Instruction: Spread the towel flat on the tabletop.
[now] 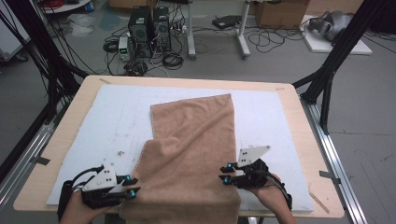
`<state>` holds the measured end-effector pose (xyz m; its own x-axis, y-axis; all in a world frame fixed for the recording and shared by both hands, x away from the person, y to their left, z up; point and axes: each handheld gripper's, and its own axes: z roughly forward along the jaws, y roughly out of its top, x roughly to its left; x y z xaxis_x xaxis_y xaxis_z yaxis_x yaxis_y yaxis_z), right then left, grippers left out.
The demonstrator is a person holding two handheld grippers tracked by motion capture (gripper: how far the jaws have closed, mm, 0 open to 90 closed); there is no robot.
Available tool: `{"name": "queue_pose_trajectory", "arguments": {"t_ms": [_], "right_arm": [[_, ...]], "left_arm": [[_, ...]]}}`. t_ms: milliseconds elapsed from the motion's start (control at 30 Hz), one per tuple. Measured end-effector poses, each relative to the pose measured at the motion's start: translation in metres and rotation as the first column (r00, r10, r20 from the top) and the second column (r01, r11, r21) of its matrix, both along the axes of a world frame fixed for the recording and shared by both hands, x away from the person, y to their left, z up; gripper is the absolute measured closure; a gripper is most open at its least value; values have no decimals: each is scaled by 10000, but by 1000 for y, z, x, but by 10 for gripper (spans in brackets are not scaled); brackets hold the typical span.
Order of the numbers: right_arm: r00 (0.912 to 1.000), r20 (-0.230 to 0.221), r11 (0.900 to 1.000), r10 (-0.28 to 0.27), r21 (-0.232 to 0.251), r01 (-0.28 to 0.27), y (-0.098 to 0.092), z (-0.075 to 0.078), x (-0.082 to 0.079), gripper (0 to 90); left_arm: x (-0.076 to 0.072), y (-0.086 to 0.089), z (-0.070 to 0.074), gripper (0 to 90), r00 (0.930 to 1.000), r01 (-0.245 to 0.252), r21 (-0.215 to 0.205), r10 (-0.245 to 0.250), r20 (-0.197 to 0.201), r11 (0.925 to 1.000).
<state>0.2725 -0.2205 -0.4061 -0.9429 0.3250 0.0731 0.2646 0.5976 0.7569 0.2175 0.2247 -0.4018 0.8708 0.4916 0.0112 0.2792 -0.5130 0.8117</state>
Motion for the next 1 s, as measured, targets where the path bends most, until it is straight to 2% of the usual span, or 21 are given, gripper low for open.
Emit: {"name": "queue_pose_trajectory", "arguments": {"t_ms": [100, 167, 233, 267, 300, 333, 400, 433, 500, 600, 667, 800, 900, 1000], "right_arm": [[9991, -2, 9988, -417, -257, 417, -2, -5, 16, 660], [9976, -46, 9968, -698, -397, 695, -3, -8, 24, 633], [9960, -103, 9946, -882, -562, 875, -1, -12, 32, 625], [9948, -67, 9923, -1017, -711, 1010, -1, -14, 36, 623], [9933, -119, 9898, -1152, -862, 1138, 0, -18, 41, 623], [9922, -220, 9877, -1230, -995, 1203, 1, -20, 43, 623], [9895, -414, 9818, -1383, -1368, 1315, 2, -28, 50, 646], [9893, -484, 9824, -1378, -1336, 1303, 2, -30, 52, 666], [9893, -510, 9832, -1370, -1284, 1296, 0, -30, 54, 757], [9903, -616, 9860, -1249, -1187, 1170, 0, -31, 55, 831], [9913, -447, 9846, -1237, -1298, 1170, 3, -29, 53, 848], [9937, -295, 9847, -1082, -1403, 1031, 5, -27, 49, 872], [9945, -247, 9879, -1016, -1206, 979, 6, -25, 46, 891], [9969, -159, 9910, -776, -1110, 753, 11, -24, 42, 892]], "left_arm": [[20, 0, -3, 636, 9986, -510, -100, 511, 129, 9986], [34, -4, -8, 619, 9959, -901, 40, 900, 113, 9959], [50, -9, -15, 582, 9883, -1521, 203, 1522, -34, 9882], [60, -12, -19, 546, 9798, -1994, 251, 1997, -84, 9796], [65, -13, -21, 511, 9744, -2239, 237, 2243, -150, 9743], [72, -14, -25, 514, 9706, -2366, 185, 2371, -414, 9714], [79, -17, -31, 531, 9708, -2241, 510, 2275, -761, 9732], [79, -19, -34, 580, 9726, -2086, 636, 2138, -913, 9759], [78, -22, -37, 711, 9786, -1750, 928, 1836, -935, 9802], [73, -23, -37, 859, 9827, -1626, 870, 1692, -756, 9829], [71, -21, -36, 869, 9828, -1577, 836, 1646, -832, 9839], [61, -12, -33, 877, 9840, -1617, 903, 1674, -606, 9827], [55, -1, -30, 879, 9820, -1782, 836, 1826, -483, 9804], [49, 11, -26, 880, 9785, -1959, 653, 1994, -527, 9784]]}}
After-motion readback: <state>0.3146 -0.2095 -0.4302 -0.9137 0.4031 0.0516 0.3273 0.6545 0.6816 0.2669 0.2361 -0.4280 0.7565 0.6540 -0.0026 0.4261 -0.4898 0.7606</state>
